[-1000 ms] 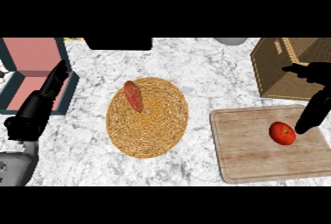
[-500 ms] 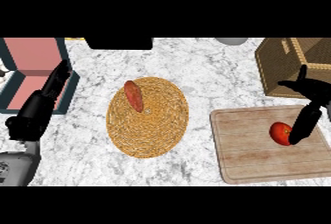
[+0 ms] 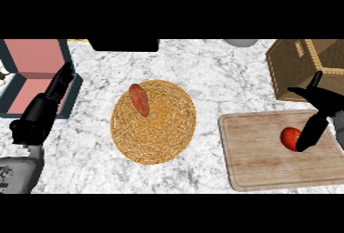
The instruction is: Pick the tomato from the cutting board and place it in the basket
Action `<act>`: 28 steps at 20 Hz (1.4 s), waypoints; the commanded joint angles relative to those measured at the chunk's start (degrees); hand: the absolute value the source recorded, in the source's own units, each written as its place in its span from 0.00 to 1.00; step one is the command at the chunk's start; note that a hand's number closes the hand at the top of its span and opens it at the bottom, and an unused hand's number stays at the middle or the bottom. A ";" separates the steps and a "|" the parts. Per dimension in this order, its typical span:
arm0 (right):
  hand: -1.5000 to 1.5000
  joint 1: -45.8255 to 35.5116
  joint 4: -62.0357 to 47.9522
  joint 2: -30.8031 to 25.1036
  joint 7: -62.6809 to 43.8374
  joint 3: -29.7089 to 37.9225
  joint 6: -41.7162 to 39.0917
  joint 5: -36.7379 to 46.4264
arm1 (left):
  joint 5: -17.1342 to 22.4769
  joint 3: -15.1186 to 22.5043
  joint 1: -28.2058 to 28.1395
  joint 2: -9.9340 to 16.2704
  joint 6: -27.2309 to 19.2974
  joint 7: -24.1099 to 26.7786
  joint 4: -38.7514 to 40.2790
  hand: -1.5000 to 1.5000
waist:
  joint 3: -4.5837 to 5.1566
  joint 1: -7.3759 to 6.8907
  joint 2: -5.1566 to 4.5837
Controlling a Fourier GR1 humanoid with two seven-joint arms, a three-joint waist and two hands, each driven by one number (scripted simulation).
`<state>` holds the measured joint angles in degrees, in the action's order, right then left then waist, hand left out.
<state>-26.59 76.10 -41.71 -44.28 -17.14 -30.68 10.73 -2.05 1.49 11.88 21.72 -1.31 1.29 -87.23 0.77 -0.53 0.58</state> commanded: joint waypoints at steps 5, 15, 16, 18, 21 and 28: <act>0.00 4.43 1.17 3.37 -3.15 2.36 0.84 2.60 | -0.82 -0.78 0.34 -0.43 0.78 -3.09 -3.02 0.50 | -0.77 0.54 -0.47; 0.00 8.77 -0.17 6.95 -0.10 2.48 3.63 7.72 | -3.60 -0.32 0.66 -2.77 -0.51 -2.40 -1.62 0.50 | -0.77 0.73 -0.58; 0.00 7.02 -5.19 7.22 2.74 2.99 3.37 8.04 | -2.31 -1.28 -0.26 -1.66 1.26 -0.88 -1.69 0.50 | -0.79 0.08 -0.75; 0.00 10.38 -3.91 4.46 5.58 4.63 3.50 8.27 | -1.46 -1.35 -0.25 -1.57 1.74 -4.32 -4.78 0.50 | -0.82 0.33 -0.56; 0.00 10.50 -4.16 6.90 4.71 4.01 3.87 10.17 | -2.38 -0.95 -1.47 -2.72 1.58 -3.00 -4.49 0.50 | -0.79 0.22 -0.58; 1.00 8.71 -8.86 9.87 8.18 9.32 2.18 13.59 | -3.06 -3.57 0.12 -3.03 4.87 -3.63 -2.60 0.50 | -0.78 0.42 -0.59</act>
<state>-17.41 70.32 -33.01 -38.27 -10.57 -28.13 23.03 -4.51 -1.52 11.90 19.09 2.20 -1.86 -90.23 0.11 -0.15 0.08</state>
